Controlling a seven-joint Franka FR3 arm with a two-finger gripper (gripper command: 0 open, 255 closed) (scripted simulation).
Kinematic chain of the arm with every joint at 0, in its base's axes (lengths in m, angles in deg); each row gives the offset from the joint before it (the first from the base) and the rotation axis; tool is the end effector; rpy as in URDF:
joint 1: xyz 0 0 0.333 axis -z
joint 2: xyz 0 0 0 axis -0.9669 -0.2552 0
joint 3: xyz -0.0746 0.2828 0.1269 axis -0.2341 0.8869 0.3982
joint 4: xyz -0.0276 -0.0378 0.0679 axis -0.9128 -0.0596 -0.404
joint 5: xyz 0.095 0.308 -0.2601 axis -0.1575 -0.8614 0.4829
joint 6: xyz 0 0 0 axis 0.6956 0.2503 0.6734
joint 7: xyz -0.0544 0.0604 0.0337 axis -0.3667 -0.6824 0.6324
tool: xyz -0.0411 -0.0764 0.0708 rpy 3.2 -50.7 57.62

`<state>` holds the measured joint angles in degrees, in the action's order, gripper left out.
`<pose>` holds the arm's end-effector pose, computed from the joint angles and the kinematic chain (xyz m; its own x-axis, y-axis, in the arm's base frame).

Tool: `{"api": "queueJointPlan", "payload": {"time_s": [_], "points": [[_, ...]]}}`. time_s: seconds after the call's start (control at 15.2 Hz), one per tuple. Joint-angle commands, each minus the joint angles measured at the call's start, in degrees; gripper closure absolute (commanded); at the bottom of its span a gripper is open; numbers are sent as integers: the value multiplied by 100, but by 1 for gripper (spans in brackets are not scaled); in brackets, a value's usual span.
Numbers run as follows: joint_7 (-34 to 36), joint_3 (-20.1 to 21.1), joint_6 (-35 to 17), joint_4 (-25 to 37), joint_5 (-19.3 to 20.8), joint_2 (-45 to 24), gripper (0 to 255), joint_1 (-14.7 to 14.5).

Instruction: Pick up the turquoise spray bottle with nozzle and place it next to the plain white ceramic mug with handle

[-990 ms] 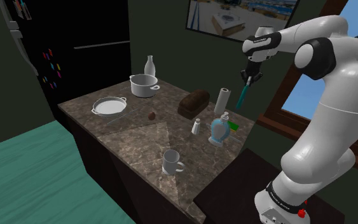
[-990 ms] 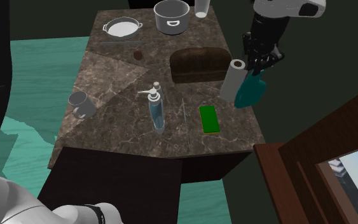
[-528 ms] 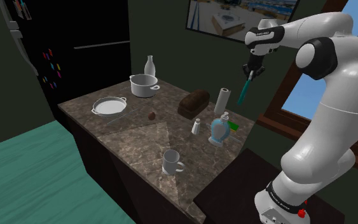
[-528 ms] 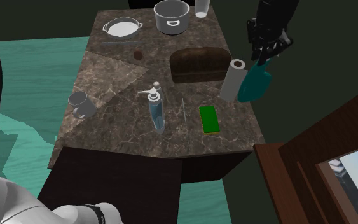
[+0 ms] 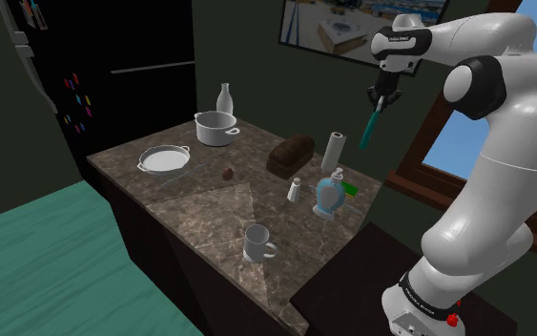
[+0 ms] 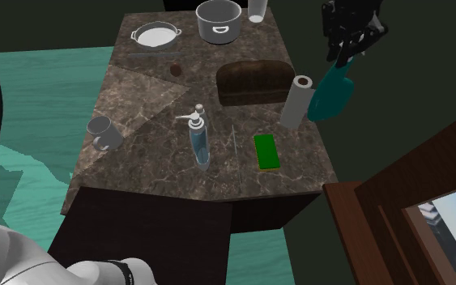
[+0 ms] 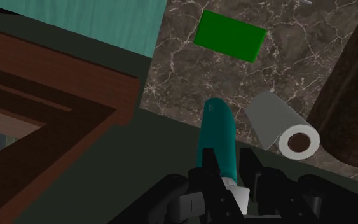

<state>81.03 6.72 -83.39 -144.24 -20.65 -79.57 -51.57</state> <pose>0.4903 -0.4346 0.5374 0.4993 -0.8631 0.0757 -0.8654 -0.4925 0.0927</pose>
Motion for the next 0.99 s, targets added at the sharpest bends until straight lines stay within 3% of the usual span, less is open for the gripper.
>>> {"api": "queueJointPlan", "payload": {"time_s": [0.0,0.92], "points": [[-22,-6,166,165,-2,2,255,9],[-175,-32,1389,1713,-124,-329,255,129]]}}
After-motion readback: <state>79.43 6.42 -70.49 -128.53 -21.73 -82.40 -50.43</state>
